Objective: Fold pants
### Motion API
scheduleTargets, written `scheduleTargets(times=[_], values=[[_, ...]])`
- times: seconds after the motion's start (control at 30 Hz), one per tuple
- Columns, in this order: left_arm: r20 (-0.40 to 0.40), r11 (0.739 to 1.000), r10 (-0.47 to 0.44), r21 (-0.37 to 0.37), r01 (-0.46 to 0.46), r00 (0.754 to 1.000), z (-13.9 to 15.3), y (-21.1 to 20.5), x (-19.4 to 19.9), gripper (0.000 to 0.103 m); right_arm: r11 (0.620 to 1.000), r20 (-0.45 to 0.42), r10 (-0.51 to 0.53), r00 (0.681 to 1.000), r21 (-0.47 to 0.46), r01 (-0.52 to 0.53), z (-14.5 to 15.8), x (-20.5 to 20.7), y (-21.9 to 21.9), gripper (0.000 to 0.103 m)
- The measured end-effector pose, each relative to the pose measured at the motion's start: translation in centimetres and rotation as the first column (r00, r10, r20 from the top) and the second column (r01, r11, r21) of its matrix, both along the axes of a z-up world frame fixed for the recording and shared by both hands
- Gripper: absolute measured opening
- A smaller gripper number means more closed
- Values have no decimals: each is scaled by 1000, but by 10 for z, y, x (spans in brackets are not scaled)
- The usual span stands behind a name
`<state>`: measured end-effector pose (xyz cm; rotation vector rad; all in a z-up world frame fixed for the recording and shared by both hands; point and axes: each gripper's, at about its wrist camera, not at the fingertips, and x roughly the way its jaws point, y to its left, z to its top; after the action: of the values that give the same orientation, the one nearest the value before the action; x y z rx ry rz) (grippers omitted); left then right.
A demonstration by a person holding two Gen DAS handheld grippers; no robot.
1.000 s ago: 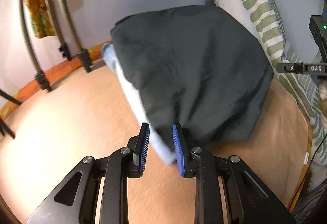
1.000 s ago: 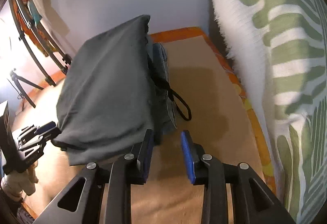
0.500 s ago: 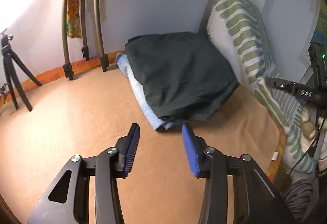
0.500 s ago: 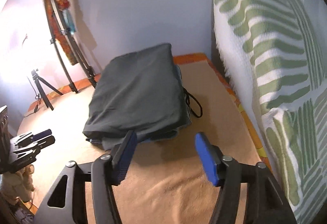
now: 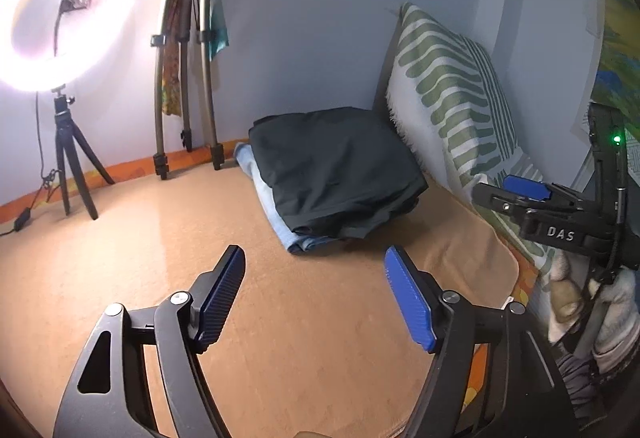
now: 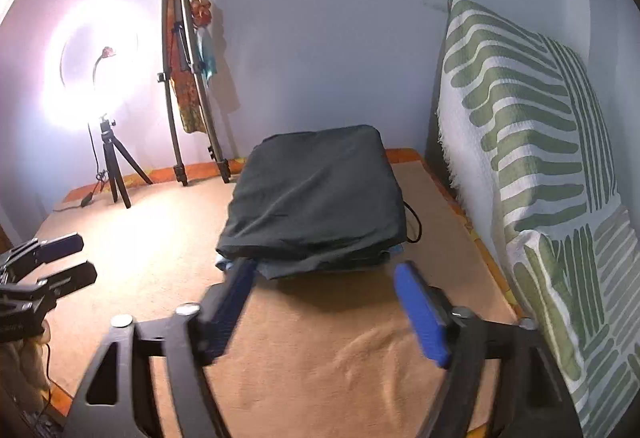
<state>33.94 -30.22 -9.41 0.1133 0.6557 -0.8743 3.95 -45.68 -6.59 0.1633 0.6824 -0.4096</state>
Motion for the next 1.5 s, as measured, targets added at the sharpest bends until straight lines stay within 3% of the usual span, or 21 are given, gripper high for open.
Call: scheduleTargets(times=[0.17, 0.57, 0.7, 0.83, 1.5], values=[[5, 1000, 21, -11, -21, 1000, -2, 9, -9, 79, 998, 19, -5, 1000, -57, 6, -11, 0, 18, 89], [10, 998, 65, 19, -65, 998, -8, 11, -8, 82, 996, 6, -17, 1000, -83, 17, -31, 6, 24, 94], [21, 996, 91, 11, -91, 996, -6, 14, -7, 88, 995, 0, -16, 1000, -100, 16, -32, 3, 28, 94], [44, 993, 113, 9, -114, 993, -1, 15, -9, 102, 995, 6, -20, 1000, -99, 21, -30, 1, 27, 94], [73, 993, 114, 16, -115, 991, -2, 21, -22, 102, 996, 7, -8, 1000, -84, 8, -29, -1, 31, 95]])
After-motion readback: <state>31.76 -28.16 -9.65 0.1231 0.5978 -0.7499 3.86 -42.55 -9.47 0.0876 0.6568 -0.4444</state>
